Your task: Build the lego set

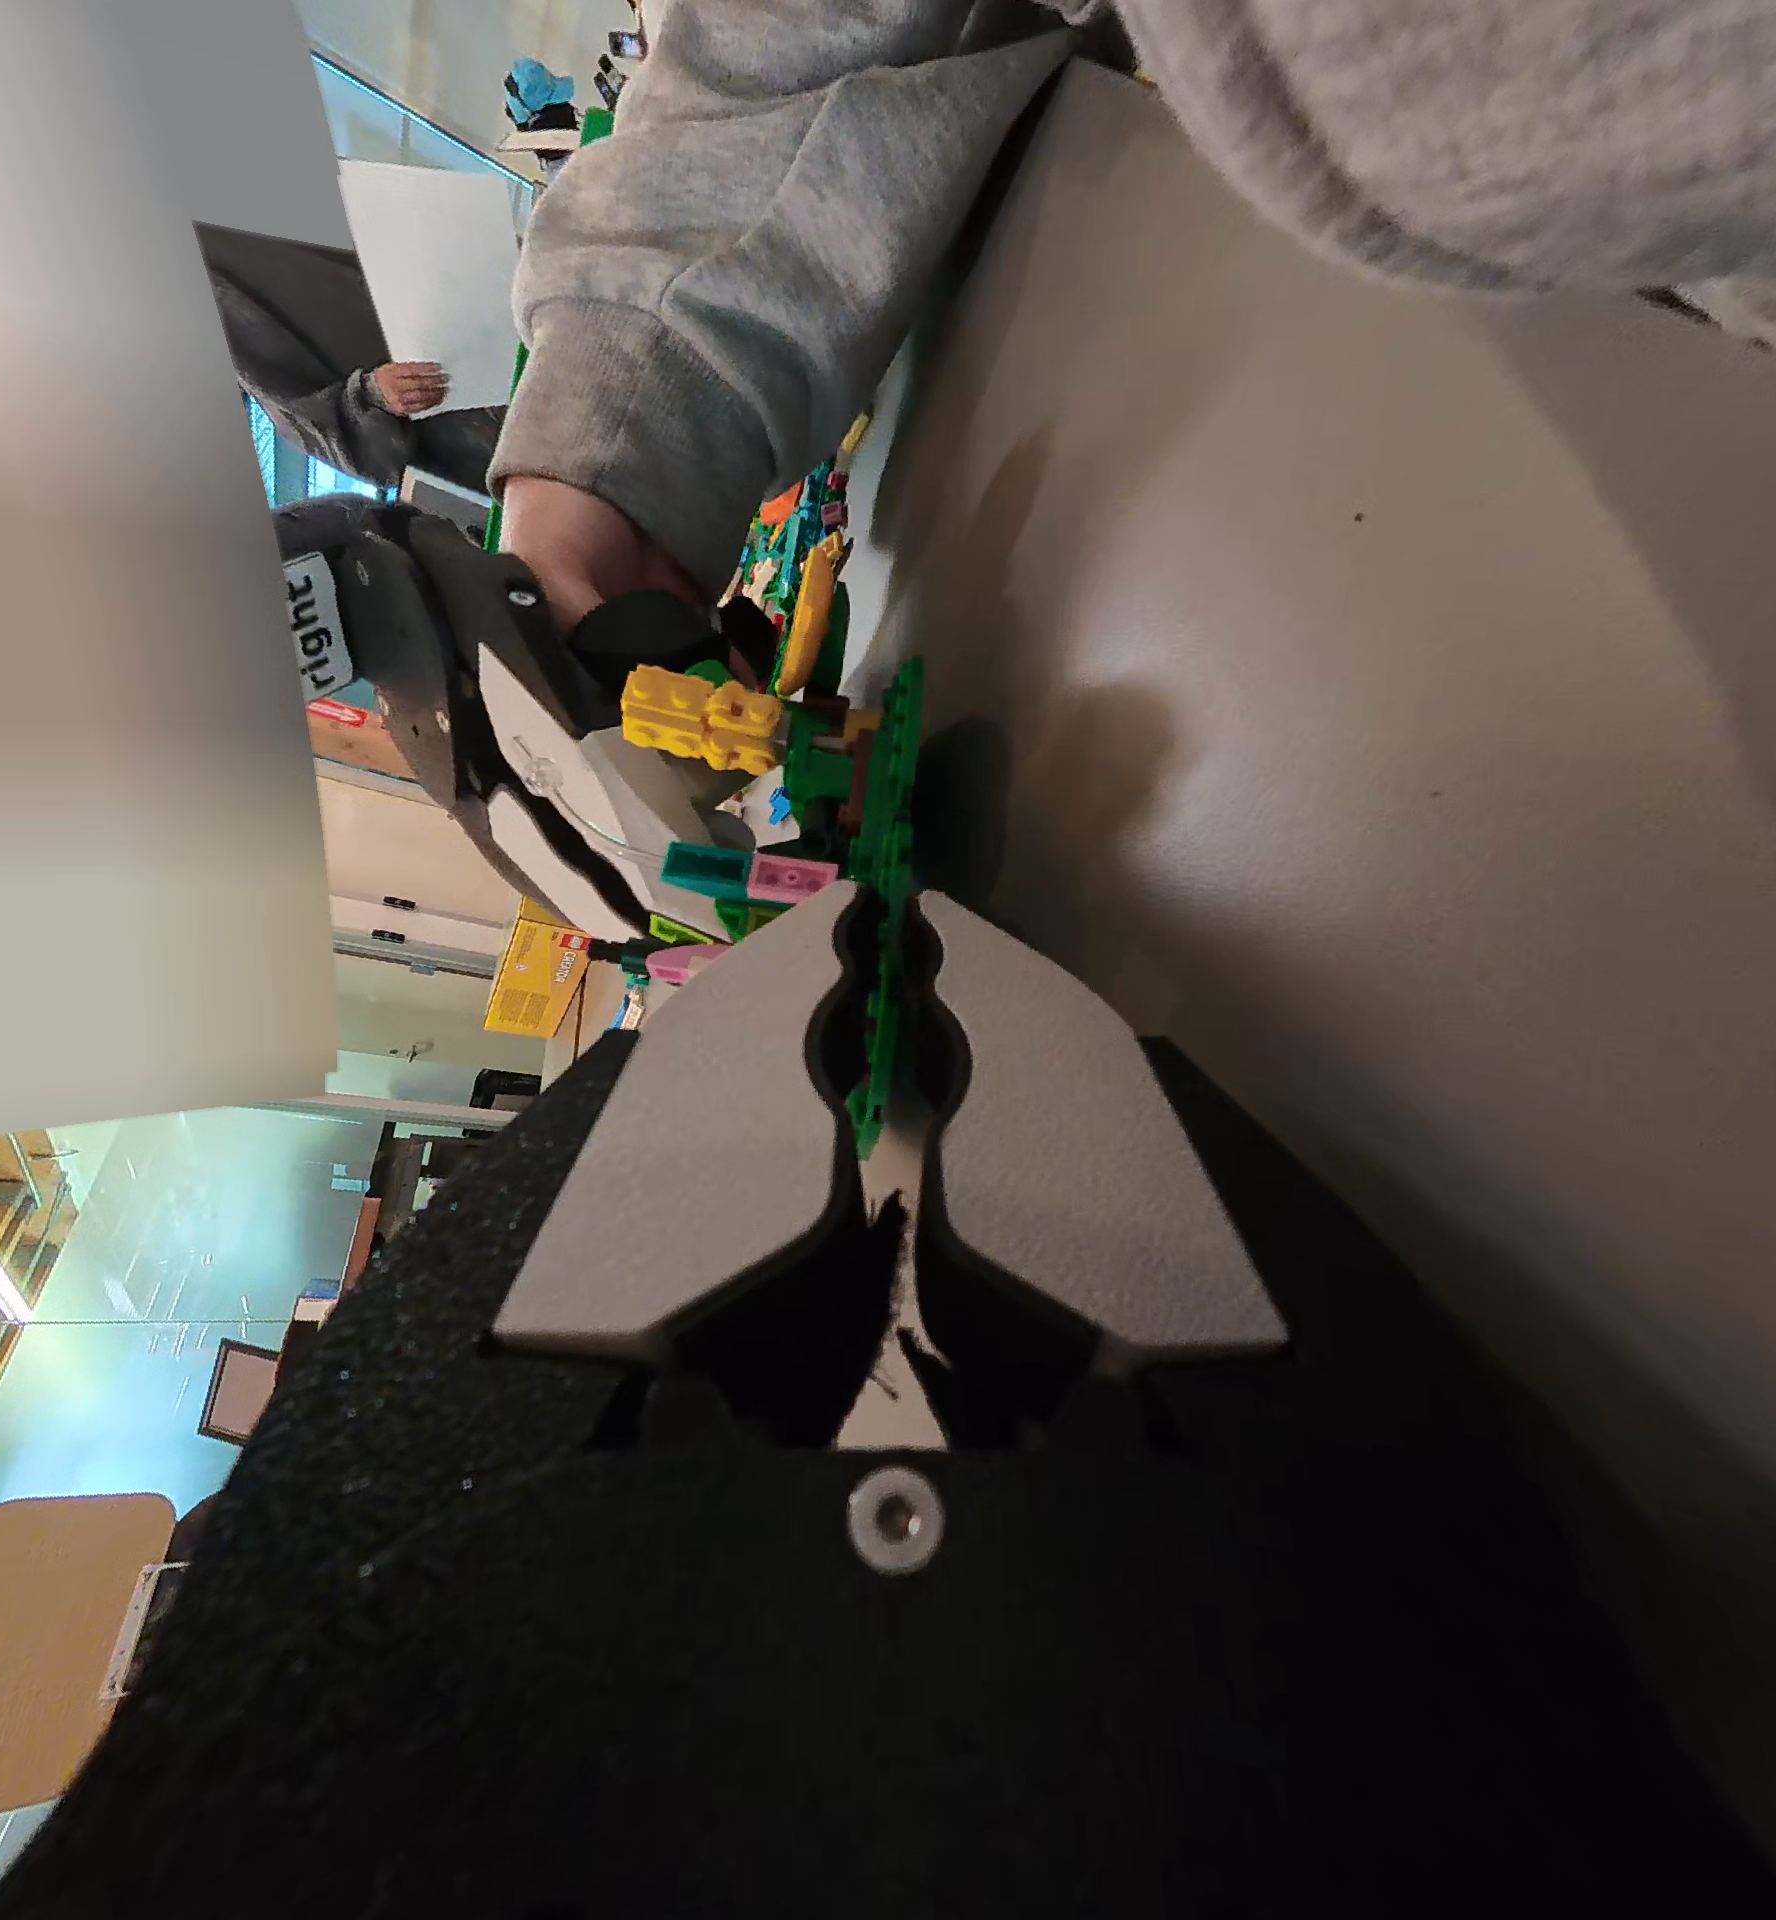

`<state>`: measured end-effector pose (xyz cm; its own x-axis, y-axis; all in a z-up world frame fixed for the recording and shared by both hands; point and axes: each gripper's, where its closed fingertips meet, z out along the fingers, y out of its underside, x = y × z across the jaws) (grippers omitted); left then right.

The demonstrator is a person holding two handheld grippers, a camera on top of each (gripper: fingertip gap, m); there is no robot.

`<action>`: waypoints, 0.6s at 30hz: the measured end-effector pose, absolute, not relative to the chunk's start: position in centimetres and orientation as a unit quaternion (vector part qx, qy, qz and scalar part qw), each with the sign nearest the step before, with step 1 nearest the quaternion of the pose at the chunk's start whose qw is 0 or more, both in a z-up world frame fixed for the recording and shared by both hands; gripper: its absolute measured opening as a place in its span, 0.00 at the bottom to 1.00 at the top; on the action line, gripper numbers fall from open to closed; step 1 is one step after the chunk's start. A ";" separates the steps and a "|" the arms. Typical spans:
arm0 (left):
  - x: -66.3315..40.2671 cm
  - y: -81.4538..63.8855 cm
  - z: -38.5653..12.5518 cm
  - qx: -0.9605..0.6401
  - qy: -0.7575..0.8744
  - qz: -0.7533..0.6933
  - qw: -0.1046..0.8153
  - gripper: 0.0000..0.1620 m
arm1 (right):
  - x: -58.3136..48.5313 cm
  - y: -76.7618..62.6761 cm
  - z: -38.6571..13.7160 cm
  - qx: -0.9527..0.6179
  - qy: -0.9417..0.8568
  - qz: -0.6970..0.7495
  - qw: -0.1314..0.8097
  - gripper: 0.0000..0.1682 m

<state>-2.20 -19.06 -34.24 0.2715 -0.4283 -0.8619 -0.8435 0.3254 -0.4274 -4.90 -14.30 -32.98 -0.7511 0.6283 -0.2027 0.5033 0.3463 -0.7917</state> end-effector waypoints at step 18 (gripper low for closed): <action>-2.3 -19.2 -34.2 -0.553 0.576 0.175 0.576 0.03 | -5.8 -15.0 -33.3 -0.363 -0.821 0.440 0.025 0.05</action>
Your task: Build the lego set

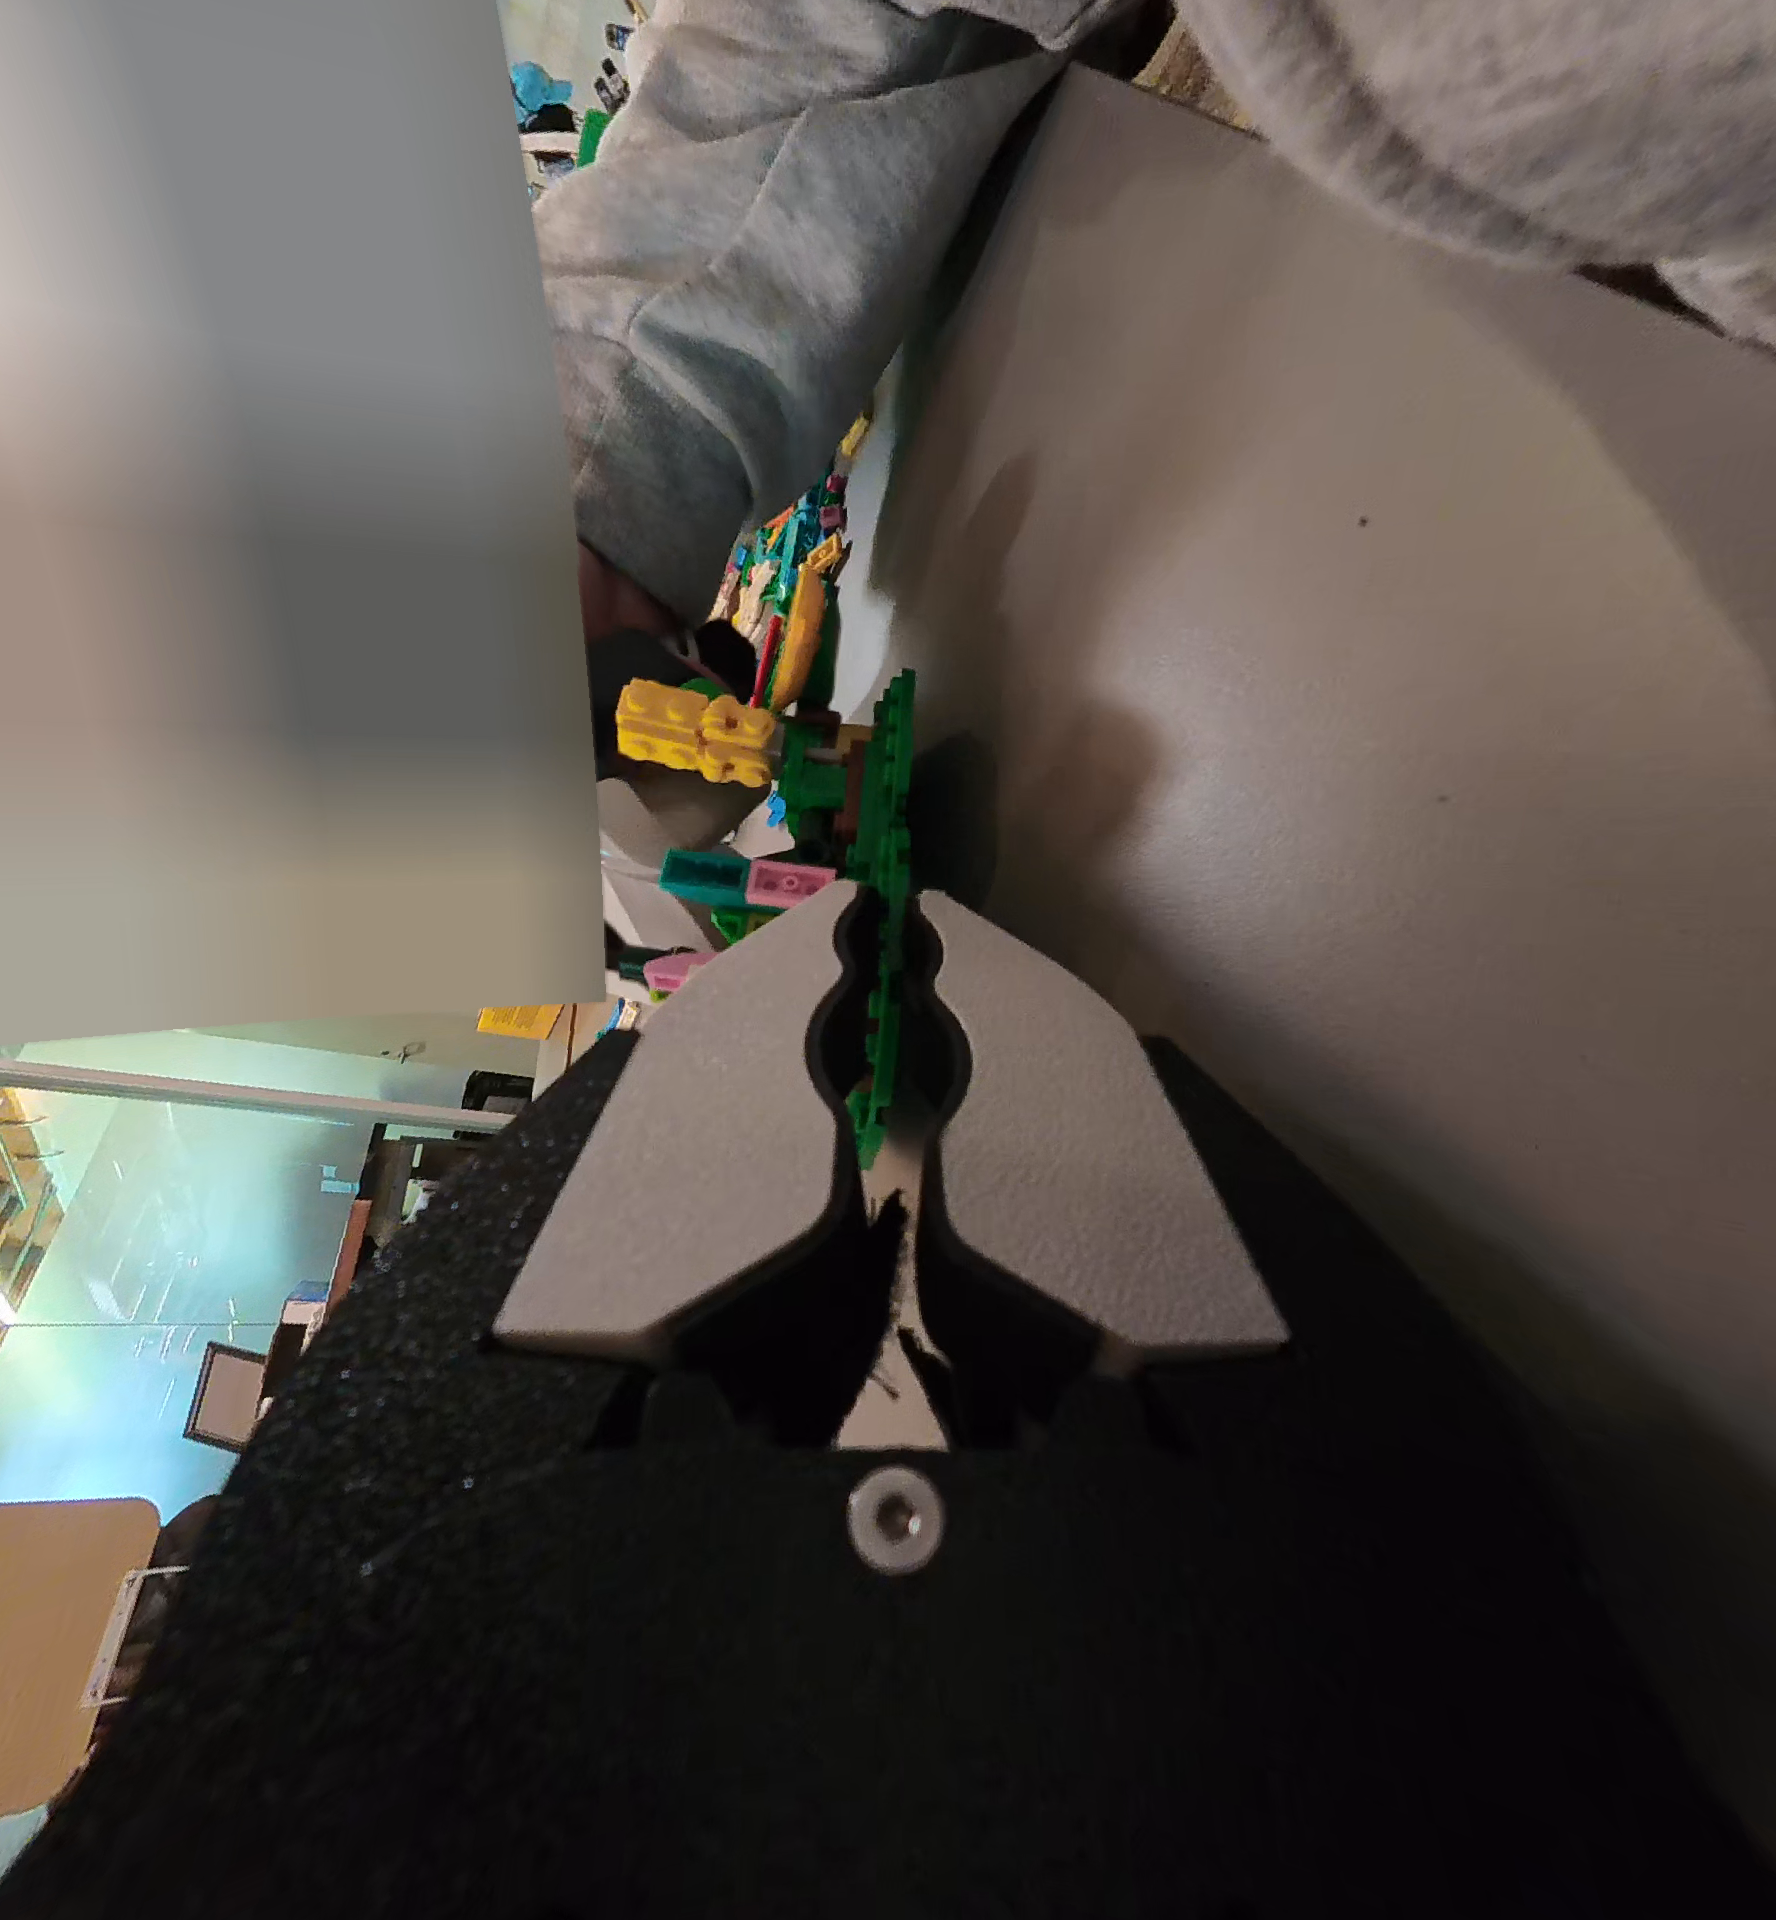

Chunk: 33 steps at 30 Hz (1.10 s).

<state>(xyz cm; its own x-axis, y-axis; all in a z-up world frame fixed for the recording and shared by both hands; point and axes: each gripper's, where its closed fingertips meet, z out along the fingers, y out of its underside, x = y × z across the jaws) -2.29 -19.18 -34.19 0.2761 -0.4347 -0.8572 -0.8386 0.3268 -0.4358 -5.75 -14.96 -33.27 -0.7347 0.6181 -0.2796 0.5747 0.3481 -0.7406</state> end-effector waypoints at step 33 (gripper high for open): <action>-3.0 -18.7 -34.9 -0.574 0.573 0.195 0.552 0.03 | -5.0 -13.4 -32.3 -0.311 -0.814 0.488 0.048 0.05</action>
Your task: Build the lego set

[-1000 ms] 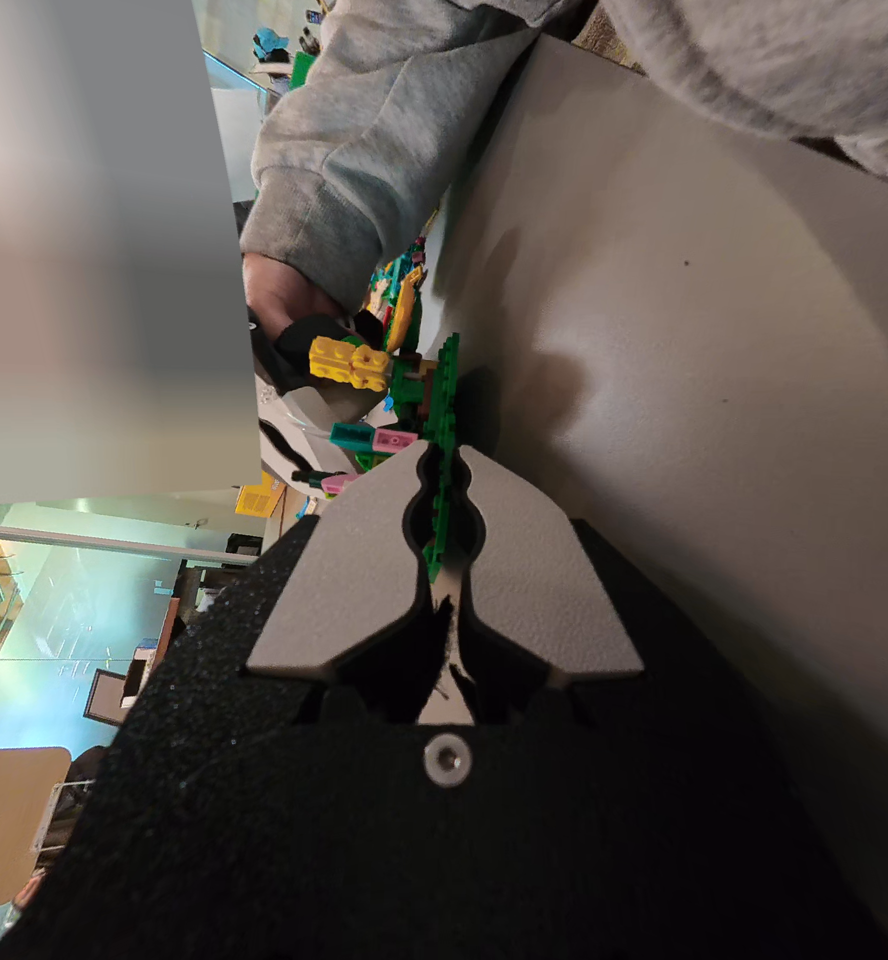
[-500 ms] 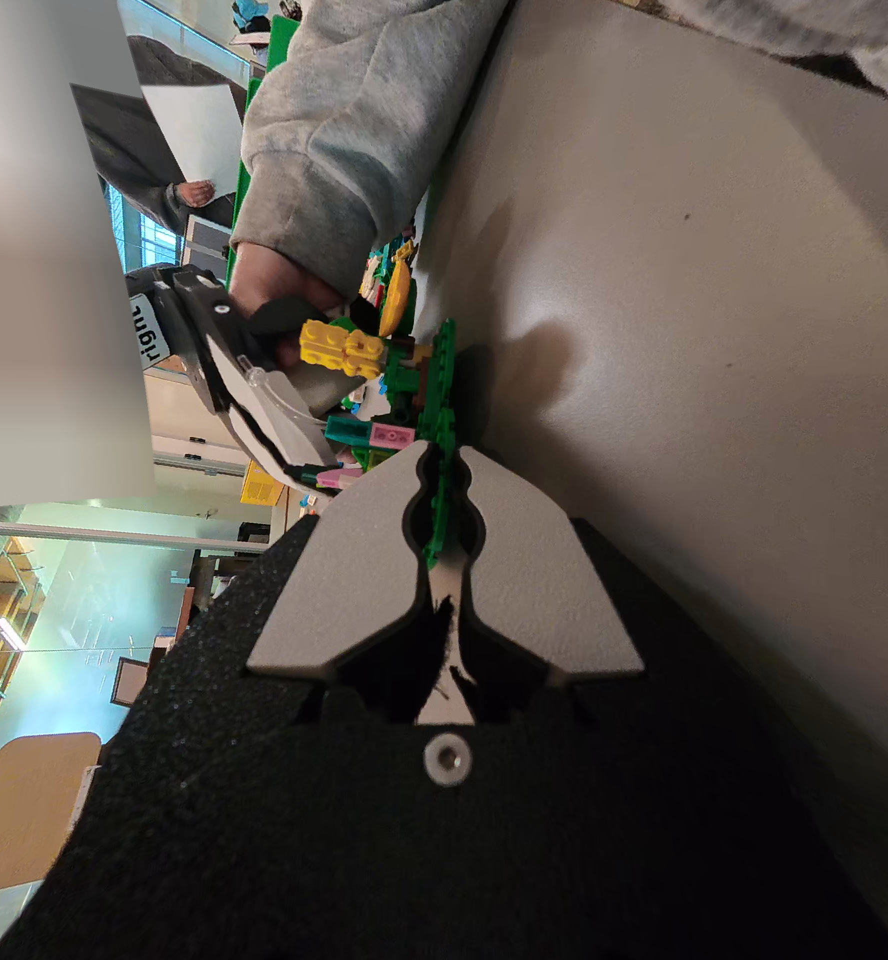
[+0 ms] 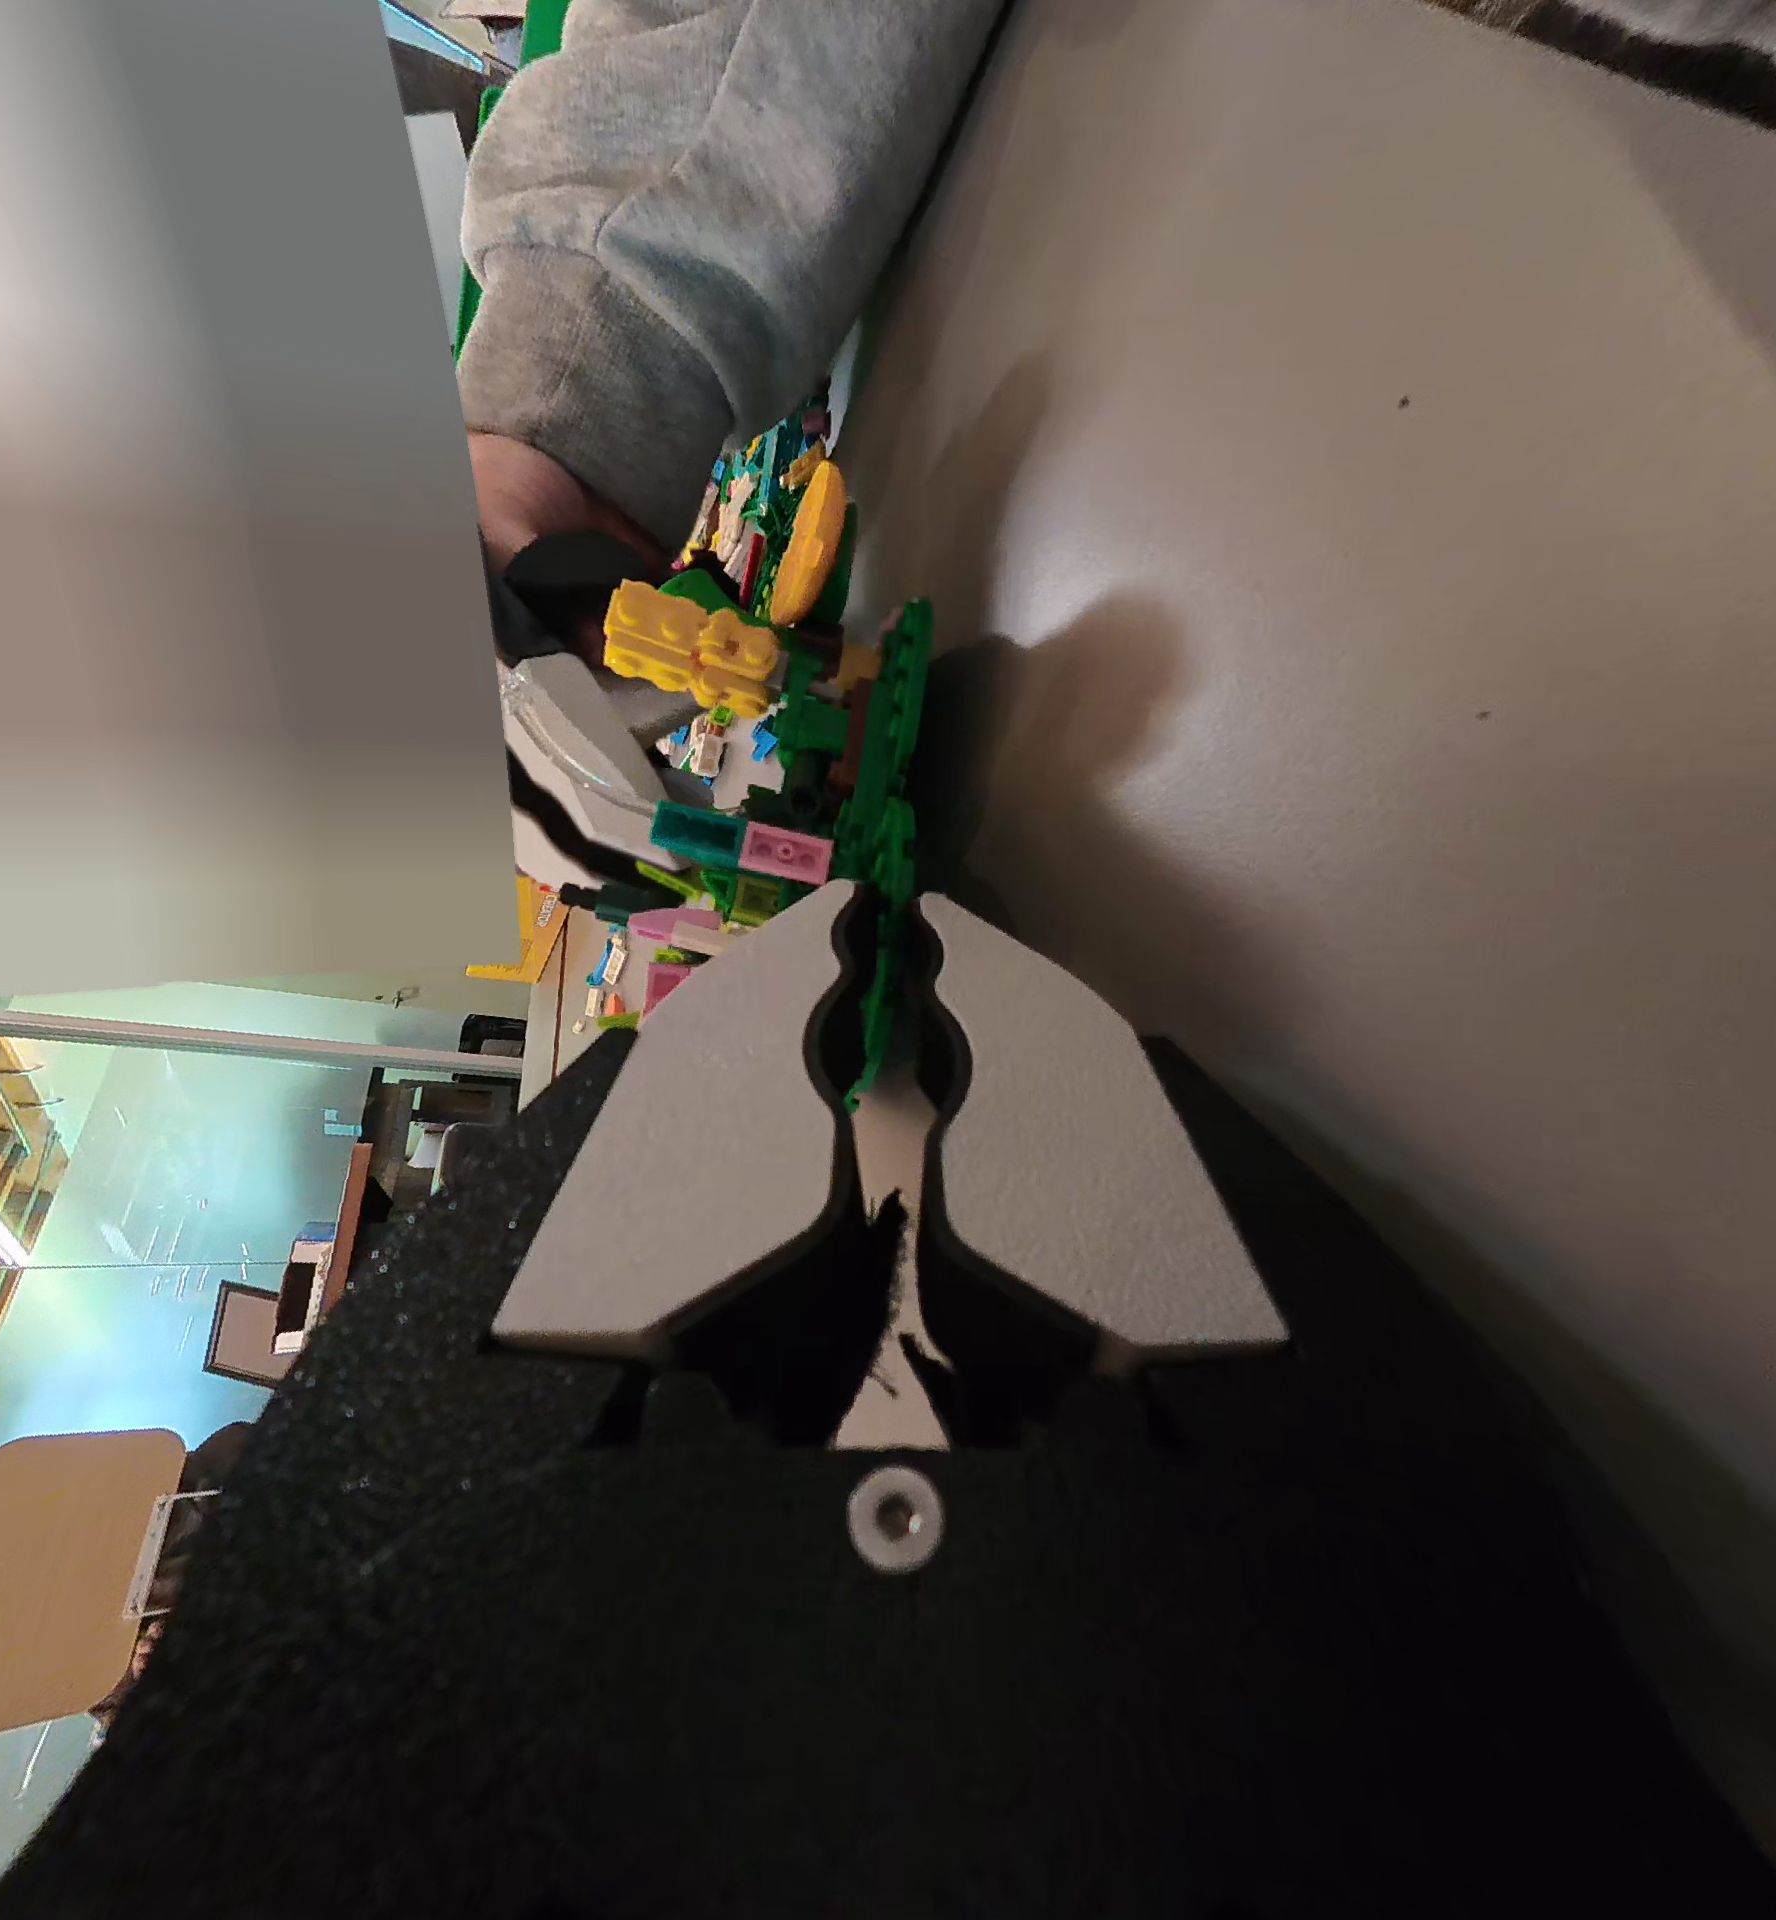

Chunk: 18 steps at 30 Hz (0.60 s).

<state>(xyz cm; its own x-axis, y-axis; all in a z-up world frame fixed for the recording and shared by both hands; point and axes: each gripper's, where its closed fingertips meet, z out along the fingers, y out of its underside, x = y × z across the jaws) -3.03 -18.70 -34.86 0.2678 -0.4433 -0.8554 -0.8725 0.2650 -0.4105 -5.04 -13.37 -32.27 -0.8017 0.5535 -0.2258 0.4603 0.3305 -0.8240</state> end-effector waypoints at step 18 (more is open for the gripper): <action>-5.8 -17.8 -34.4 -0.661 0.490 0.168 0.543 0.06 | -9.2 -5.7 -24.5 -0.404 -0.605 0.551 0.408 0.03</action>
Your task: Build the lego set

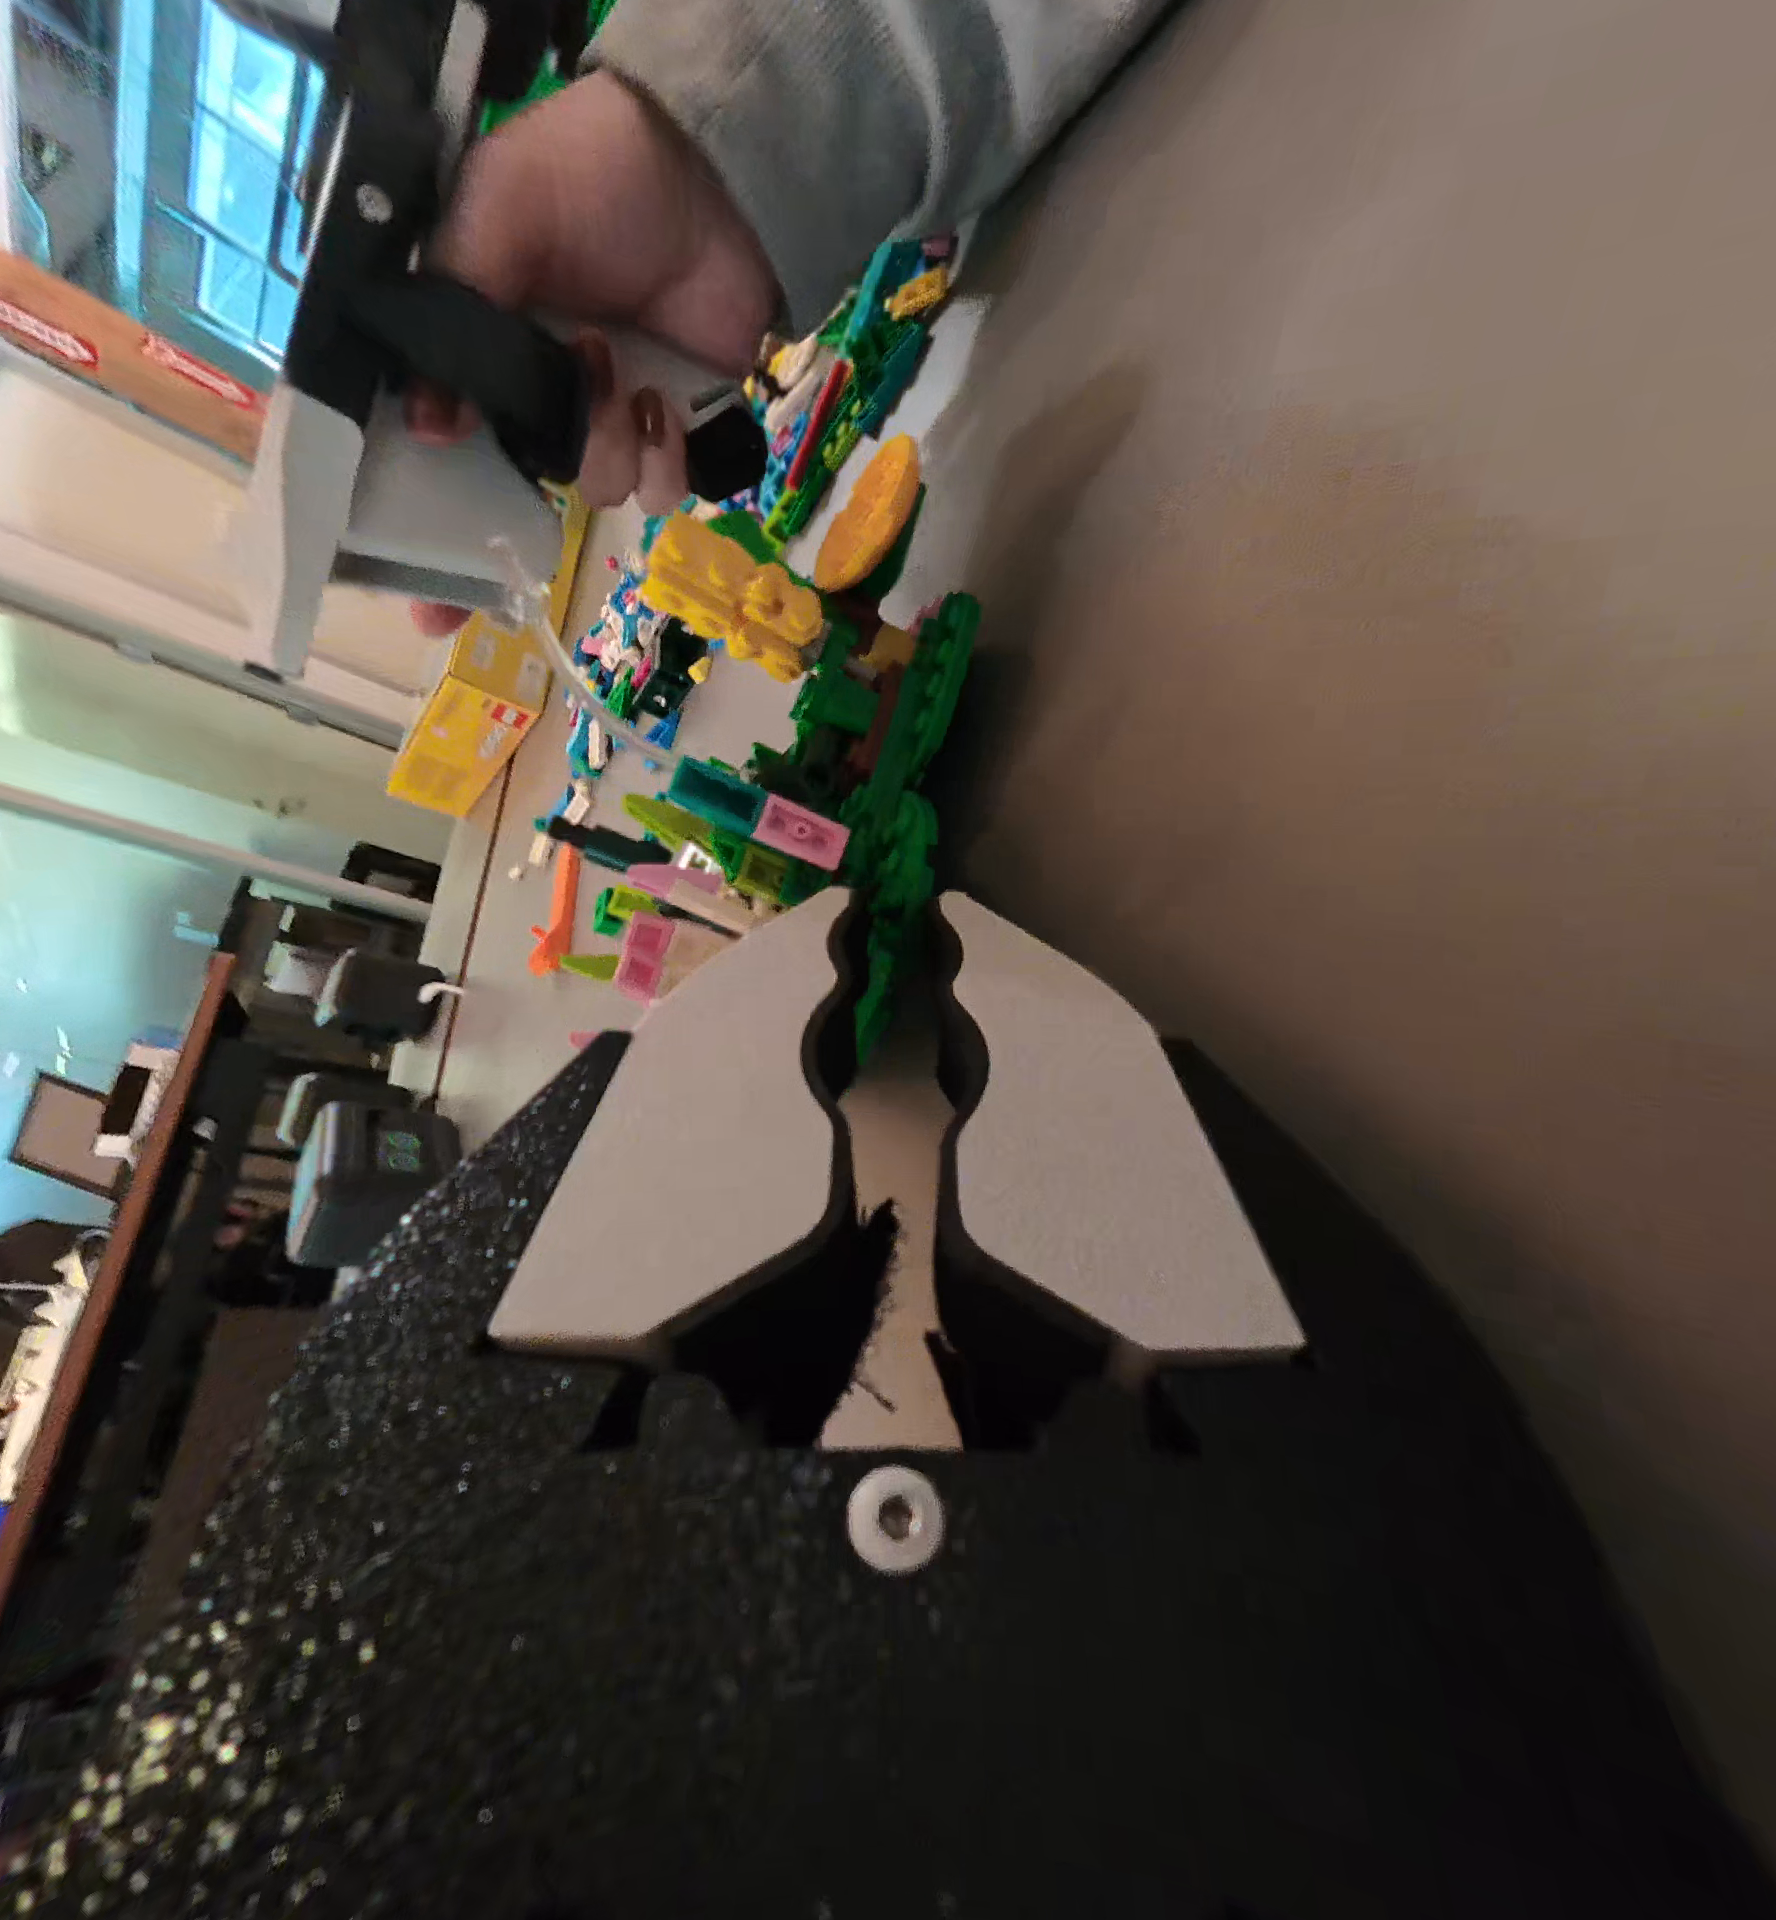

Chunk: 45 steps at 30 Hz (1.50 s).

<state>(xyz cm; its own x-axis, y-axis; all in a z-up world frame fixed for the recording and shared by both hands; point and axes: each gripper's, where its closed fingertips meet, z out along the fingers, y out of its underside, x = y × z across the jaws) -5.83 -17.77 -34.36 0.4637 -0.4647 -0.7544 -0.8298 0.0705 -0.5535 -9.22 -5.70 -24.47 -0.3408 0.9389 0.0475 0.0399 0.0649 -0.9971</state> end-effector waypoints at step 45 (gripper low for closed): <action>-8.1 -23.4 -26.1 -0.659 0.122 0.147 0.728 0.07 | -2.8 -4.5 -23.9 -0.366 -0.487 0.321 0.725 0.00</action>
<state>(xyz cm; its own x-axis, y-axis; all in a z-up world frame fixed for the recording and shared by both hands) -8.07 -23.43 -26.06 0.9270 0.0528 -0.3712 -0.3747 0.0893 -0.9229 -2.78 -4.53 -23.92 0.3190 0.8216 0.4724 -0.1089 0.5270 -0.8429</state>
